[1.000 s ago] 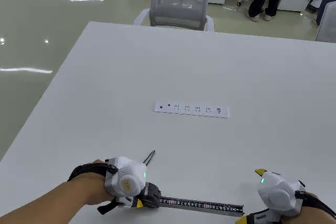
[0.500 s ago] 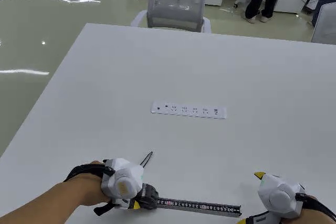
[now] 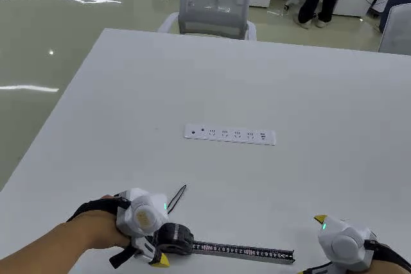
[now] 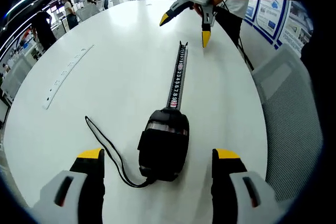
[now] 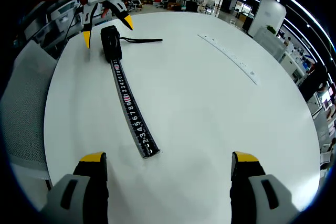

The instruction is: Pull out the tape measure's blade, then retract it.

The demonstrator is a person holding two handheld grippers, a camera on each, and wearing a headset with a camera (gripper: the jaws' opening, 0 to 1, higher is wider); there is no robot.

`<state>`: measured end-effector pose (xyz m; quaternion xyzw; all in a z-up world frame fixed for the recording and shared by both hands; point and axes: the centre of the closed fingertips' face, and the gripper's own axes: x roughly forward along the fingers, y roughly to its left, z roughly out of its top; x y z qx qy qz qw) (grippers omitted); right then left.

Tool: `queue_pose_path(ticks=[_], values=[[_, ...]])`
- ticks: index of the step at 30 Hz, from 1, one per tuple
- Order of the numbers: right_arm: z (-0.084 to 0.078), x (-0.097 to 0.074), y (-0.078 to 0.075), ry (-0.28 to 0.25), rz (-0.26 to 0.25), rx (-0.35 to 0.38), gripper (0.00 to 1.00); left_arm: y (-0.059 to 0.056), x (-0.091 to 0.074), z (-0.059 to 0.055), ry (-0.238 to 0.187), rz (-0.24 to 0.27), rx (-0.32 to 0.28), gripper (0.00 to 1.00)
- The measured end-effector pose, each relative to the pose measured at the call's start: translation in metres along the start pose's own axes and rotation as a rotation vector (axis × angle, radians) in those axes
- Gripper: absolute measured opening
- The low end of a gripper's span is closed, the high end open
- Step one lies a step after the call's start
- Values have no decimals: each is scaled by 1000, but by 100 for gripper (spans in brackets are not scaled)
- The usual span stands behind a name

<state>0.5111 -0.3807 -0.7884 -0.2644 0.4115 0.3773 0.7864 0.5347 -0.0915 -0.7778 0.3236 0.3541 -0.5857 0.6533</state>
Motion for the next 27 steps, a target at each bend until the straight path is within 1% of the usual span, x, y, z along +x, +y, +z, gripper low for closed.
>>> queue_pose_path(ticks=[3,4,6,9,10,11,12,13,15,17,18,19,22,23,24,27], values=[[-2,0,2,6,10,-3,100,5,-1,-1,-6,29,-8,98],[-3,0,4,12,16,-6,100,7,-3,-1,-3,44,-1,98],[-5,0,7,20,23,-7,100,7,-6,1,-20,49,-9,99],[-3,-2,9,11,21,2,100,11,-11,6,-57,63,-51,99],[-2,-3,9,6,16,5,100,14,-15,7,-71,88,-63,99],[0,-4,8,-6,9,14,100,12,-17,10,-95,75,-94,99],[2,-5,6,-25,-4,47,100,11,-19,11,-111,80,-115,99],[5,-7,4,-53,-14,90,100,13,-23,11,-127,94,-120,99],[4,-11,1,-69,-26,114,100,11,-29,10,-149,102,-136,99],[1,-15,1,-71,-34,123,100,13,-34,5,-158,128,-150,99],[0,-17,2,-82,-41,147,100,13,-38,1,-166,142,-163,99],[0,-19,2,-89,-44,154,100,13,-42,-1,-174,152,-172,99],[0,-25,6,-109,-63,168,100,19,-60,-6,-239,202,-266,99],[0,-28,8,-121,-70,181,100,23,-67,-11,-260,225,-296,99],[1,-30,9,-130,-76,190,100,26,-73,-15,-271,252,-318,99],[0,-37,14,-162,-97,223,100,23,-87,-25,-309,270,-374,99]])
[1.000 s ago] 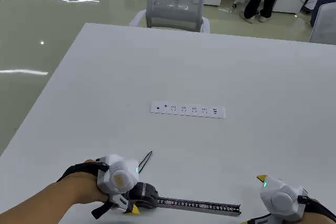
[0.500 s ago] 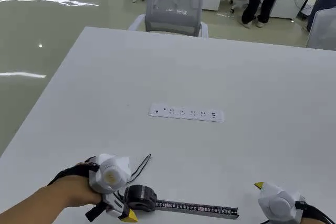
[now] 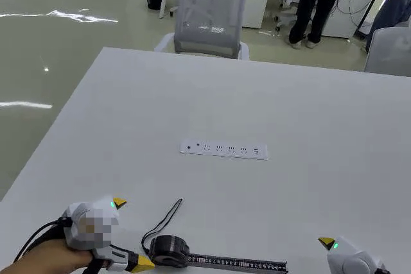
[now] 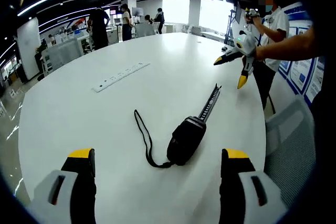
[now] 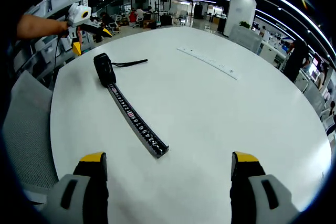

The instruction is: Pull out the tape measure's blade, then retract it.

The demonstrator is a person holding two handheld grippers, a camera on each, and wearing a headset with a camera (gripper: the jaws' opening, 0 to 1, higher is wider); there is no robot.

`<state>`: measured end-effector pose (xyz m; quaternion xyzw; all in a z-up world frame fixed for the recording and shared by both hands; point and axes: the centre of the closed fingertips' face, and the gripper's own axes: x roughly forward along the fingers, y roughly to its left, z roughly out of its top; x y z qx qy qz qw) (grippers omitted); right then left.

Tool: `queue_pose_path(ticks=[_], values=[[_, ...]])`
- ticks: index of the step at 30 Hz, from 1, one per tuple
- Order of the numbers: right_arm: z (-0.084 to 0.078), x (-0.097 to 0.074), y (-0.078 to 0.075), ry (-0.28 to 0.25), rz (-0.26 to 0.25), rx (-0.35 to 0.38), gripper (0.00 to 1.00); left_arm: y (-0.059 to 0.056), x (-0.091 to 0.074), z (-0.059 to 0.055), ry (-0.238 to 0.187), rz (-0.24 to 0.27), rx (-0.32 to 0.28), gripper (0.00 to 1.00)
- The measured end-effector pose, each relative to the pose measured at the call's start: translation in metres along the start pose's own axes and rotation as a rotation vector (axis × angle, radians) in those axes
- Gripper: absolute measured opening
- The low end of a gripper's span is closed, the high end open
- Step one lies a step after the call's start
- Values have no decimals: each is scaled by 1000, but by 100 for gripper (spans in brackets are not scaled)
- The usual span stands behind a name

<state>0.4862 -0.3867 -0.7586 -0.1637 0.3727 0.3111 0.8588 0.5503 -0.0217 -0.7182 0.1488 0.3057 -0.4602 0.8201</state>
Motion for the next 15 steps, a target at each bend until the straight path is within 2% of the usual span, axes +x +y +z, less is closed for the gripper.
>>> queue_pose_path(ticks=[6,11,15], values=[[-5,-15,12,-31,-27,19,100,1,-26,-10,-36,58,-8,99],[-10,-25,21,-43,-43,25,100,-5,-40,-24,-36,73,-4,99],[-13,-33,25,-59,-59,51,100,-4,-49,-35,-36,94,-26,99]])
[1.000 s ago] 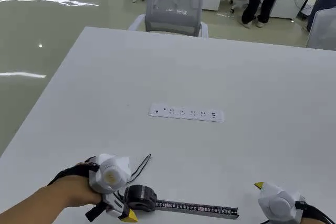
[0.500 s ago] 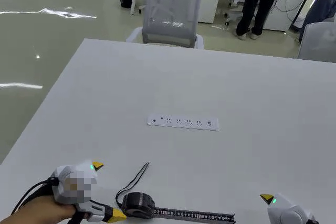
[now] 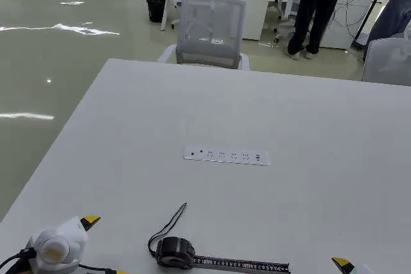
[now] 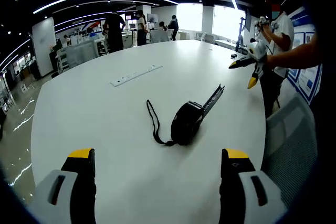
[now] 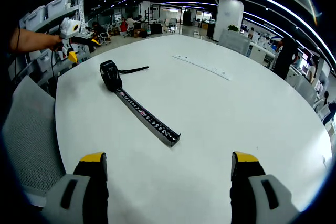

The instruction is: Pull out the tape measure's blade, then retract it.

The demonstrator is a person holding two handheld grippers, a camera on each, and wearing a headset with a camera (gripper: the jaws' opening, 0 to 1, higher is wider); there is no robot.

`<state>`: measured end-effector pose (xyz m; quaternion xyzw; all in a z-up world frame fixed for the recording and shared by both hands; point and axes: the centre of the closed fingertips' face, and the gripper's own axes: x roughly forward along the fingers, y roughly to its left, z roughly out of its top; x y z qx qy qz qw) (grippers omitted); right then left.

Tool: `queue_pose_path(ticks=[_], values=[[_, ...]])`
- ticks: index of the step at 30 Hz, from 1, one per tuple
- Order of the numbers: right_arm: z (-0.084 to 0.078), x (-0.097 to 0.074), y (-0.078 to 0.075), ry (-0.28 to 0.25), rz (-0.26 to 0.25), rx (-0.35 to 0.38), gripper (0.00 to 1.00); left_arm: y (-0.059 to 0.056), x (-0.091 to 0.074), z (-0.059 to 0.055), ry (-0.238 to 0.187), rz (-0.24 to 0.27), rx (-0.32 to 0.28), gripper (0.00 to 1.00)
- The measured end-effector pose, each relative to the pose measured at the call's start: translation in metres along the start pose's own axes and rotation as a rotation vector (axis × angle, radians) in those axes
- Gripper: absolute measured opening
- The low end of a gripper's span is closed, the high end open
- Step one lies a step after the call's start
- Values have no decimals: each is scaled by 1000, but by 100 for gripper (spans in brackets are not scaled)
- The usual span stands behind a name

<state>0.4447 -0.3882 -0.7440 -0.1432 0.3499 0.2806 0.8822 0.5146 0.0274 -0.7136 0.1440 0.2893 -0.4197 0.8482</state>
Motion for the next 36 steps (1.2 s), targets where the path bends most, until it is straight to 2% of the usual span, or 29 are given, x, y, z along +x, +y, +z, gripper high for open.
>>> queue_pose_path(ticks=[4,8,10,13,17,19,21,23,28,32,36], values=[[-6,-12,0,-26,-32,49,100,-6,-10,-12,2,12,-12,99],[-14,-23,-2,-49,-65,93,100,-9,-18,-25,-8,26,-59,99],[-12,-27,-2,-75,-86,119,100,-9,-21,-32,-6,36,-82,99],[-14,-31,0,-84,-101,117,100,-9,-28,-38,-16,50,-117,99],[-13,-39,2,-96,-120,123,100,-12,-40,-39,-25,66,-112,99],[-15,-42,5,-100,-124,127,100,-12,-47,-37,-41,76,-124,99],[-16,-46,9,-104,-125,130,100,-9,-52,-40,-46,85,-136,99],[-19,-48,12,-103,-130,129,100,-10,-58,-39,-59,96,-143,99],[-21,-54,16,-139,-160,143,100,-16,-68,-44,-73,115,-153,99],[-22,-57,24,-152,-149,141,100,-21,-74,-45,-89,131,-135,99],[-21,-66,27,-184,-164,173,100,-27,-80,-52,-105,130,-165,99]])
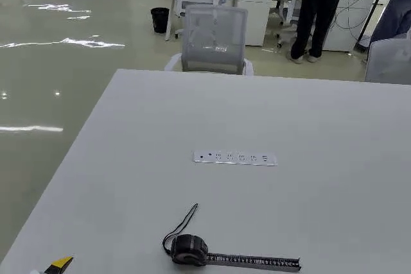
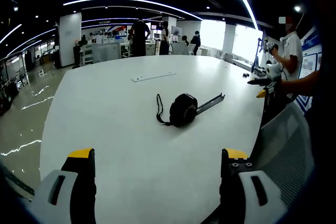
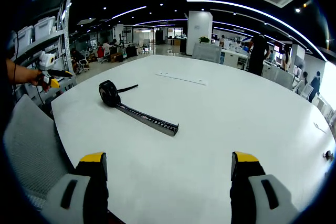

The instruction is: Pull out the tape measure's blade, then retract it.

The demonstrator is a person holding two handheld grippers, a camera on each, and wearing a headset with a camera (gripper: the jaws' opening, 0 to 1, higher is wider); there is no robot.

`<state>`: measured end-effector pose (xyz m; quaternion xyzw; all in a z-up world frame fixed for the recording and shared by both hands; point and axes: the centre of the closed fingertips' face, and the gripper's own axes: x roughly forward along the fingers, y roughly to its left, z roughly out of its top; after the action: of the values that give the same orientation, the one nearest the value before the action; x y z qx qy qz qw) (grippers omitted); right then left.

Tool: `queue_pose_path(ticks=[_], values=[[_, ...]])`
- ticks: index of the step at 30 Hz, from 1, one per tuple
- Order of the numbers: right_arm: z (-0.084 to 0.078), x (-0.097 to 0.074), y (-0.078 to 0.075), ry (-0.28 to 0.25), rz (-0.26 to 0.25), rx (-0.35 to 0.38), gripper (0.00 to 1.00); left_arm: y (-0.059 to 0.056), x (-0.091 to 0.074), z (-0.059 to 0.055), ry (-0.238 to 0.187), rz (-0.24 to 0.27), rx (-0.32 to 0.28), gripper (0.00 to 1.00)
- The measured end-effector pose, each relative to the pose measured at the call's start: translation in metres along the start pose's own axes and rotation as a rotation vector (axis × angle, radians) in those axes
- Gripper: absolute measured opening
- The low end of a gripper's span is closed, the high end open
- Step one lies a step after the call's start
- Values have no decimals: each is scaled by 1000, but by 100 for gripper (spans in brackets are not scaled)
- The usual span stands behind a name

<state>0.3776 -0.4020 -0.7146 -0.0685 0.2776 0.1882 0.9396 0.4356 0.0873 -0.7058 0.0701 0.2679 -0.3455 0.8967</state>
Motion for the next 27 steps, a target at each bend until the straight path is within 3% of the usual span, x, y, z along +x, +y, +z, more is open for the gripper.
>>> queue_pose_path(ticks=[4,6,9,19,21,24,27], values=[[-10,-3,8,22,-4,-58,100,0,-6,-11,5,12,-12,99],[-11,-4,12,21,1,-54,100,2,-8,-15,2,20,-20,99],[-14,-4,9,20,-15,-37,100,0,-10,-3,-71,18,-2,99],[-17,-8,6,9,-35,-4,100,4,-4,7,-43,38,-4,99],[-21,-7,5,5,-37,10,100,4,-4,9,-33,42,-31,99],[-23,-9,9,13,-37,7,100,5,-3,12,-50,45,-54,99],[-27,-10,10,19,-37,14,100,7,-3,5,-33,42,-59,99]])
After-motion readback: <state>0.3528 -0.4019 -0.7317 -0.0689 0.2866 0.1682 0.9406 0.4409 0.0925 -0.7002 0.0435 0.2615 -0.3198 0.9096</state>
